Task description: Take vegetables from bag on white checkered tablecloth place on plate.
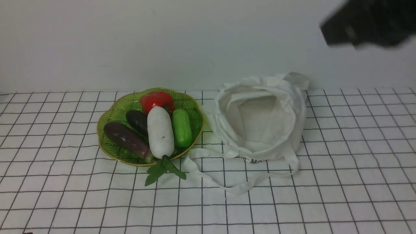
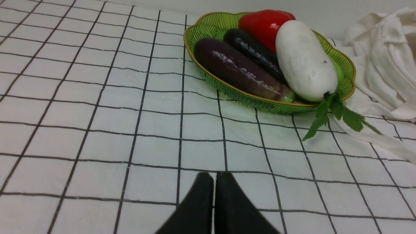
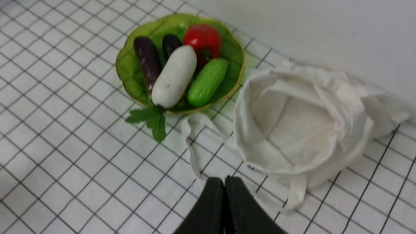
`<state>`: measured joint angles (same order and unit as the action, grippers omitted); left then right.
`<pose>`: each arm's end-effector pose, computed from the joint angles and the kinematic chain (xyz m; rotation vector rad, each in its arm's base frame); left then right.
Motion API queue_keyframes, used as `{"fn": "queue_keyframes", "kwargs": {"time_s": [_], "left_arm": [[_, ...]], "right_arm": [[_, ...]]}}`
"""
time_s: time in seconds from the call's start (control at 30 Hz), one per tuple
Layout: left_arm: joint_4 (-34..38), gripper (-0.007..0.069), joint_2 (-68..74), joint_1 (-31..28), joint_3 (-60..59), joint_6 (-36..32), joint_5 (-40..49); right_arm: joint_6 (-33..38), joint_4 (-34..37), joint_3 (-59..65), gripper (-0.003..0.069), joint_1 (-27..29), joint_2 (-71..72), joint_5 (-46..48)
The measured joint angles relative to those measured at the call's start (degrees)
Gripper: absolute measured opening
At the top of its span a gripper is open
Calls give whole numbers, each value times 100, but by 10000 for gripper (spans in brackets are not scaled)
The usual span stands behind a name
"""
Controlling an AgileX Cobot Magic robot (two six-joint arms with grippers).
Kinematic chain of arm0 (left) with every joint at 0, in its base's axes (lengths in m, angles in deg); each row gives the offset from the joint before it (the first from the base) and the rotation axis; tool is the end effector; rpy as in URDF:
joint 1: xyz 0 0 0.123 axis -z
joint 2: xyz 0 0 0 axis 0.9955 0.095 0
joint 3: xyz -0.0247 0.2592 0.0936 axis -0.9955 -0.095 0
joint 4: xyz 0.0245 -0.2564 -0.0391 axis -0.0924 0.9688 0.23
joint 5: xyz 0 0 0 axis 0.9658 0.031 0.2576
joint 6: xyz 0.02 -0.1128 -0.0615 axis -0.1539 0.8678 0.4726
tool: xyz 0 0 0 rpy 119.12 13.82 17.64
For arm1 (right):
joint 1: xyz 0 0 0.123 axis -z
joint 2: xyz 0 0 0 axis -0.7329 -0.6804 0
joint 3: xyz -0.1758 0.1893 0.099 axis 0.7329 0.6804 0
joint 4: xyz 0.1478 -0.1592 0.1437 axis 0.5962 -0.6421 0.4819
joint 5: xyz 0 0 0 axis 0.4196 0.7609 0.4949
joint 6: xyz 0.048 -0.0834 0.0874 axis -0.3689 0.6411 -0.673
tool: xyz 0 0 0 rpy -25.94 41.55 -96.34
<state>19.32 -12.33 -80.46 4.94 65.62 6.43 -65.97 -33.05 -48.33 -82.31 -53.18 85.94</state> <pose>0.1064 -0.0109 0.1579 -0.1130 1.8859 -0.2169 0.1987 0.1434 0.4222 -0.7639 2.2495 0.3081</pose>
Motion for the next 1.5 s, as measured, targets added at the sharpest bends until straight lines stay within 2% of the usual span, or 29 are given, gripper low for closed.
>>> {"fn": "queue_keyframes", "kwargs": {"time_s": [0.07,0.13,0.2,0.3,0.4,0.53,0.73,1.17,1.3,1.33,1.37,1.43,1.5], "left_arm": [[0,-8,0,0,0,0,0],[0,-8,0,0,0,0,0],[0,-8,0,0,0,0,0],[0,-8,0,0,0,0,0],[0,-8,0,0,0,0,0],[0,-8,0,0,0,0,0],[0,-8,0,0,0,0,0],[0,-8,0,0,0,0,0],[0,-8,0,0,0,0,0],[0,-8,0,0,0,0,0],[0,-8,0,0,0,0,0],[0,-8,0,0,0,0,0],[0,-8,0,0,0,0,0]], "right_arm": [[-49,0,1574,-14,0,890,-1011],[-78,0,2186,-14,0,1243,-1473],[-230,0,3609,-14,0,2043,-2710],[-402,6,4932,-14,0,2655,-4145],[-476,18,5881,-14,0,3087,-5352],[-489,18,6671,-14,0,3363,-6186],[-508,12,7250,-14,0,3378,-6236],[-508,-9,7467,-15,0,3652,-6236],[-497,-56,7883,-15,415,4405,-6180],[-497,-67,8116,-15,845,4867,-5931],[-497,-67,8116,-15,845,4918,-5931],[-497,-87,8382,-15,1484,5616,-5430],[-497,-134,8451,-15,1702,5831,-5244]]}}
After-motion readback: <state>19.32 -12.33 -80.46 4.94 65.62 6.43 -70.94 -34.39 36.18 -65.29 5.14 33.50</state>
